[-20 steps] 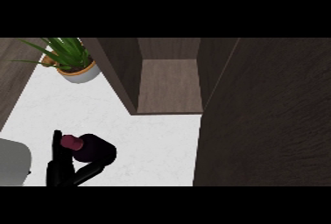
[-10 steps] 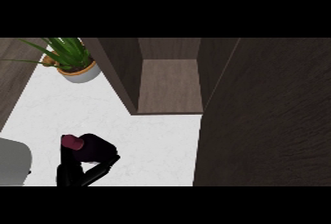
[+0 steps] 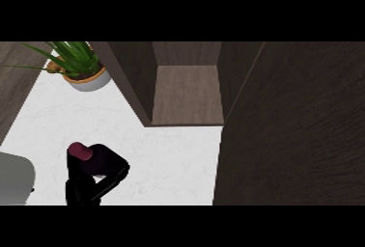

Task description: Pick up the wine, place it into the cabinet and close the cabinet

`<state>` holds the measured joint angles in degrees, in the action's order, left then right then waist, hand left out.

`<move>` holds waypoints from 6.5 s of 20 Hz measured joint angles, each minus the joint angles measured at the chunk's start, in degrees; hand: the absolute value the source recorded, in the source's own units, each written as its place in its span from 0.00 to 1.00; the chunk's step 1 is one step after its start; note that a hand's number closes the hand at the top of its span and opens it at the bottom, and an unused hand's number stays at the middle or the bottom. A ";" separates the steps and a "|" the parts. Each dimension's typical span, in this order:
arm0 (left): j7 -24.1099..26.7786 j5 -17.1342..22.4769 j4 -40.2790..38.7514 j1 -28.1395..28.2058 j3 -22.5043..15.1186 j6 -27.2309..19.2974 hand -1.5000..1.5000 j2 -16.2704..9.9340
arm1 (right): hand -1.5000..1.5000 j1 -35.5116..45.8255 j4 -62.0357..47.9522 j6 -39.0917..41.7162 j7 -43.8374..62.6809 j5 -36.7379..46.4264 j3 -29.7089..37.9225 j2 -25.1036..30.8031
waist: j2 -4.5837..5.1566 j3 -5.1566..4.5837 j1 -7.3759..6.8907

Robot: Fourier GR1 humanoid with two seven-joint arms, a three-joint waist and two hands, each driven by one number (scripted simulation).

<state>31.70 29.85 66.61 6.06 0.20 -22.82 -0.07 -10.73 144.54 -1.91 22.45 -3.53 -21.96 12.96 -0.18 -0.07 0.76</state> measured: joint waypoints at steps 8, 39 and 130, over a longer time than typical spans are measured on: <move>3.81 4.97 -3.84 -3.16 -1.77 1.93 0.00 0.00 | 0.00 0.98 0.06 0.12 1.34 -0.31 1.20 -0.12 | 0.01 0.02 -0.01; 8.52 2.88 1.75 -2.97 -11.21 24.45 1.00 -10.84 | 0.00 3.13 -0.43 0.66 2.97 -0.75 2.67 -1.19 | -0.14 0.07 -0.29; -2.66 13.50 -53.98 -70.58 -19.11 -15.26 0.00 -2.22 | 0.00 -1.88 -1.45 10.17 -1.11 -3.01 6.56 -6.03 | 0.88 0.11 2.64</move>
<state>29.05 43.34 12.63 -64.52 -18.91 -38.08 -2.29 -12.60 143.09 8.26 21.34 -6.53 -15.40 6.94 0.70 0.04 3.40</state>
